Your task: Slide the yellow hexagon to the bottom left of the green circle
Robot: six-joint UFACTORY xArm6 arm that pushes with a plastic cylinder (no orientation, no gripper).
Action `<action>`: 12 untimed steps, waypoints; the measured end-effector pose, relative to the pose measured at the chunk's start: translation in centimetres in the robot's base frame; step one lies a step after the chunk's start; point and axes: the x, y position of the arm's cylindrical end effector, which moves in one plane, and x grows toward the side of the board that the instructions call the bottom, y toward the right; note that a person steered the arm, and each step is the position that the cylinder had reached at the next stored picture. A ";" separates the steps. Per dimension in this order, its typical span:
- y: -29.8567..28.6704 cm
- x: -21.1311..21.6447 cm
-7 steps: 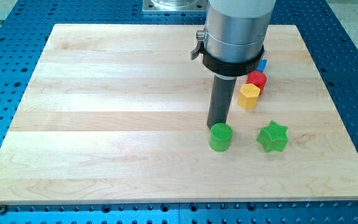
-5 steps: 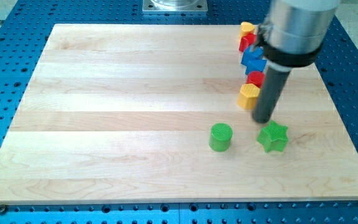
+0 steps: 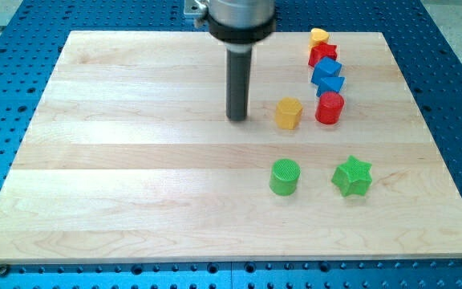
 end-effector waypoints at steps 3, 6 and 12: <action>10.2 4.3; 1.1 -1.3; -1.9 11.0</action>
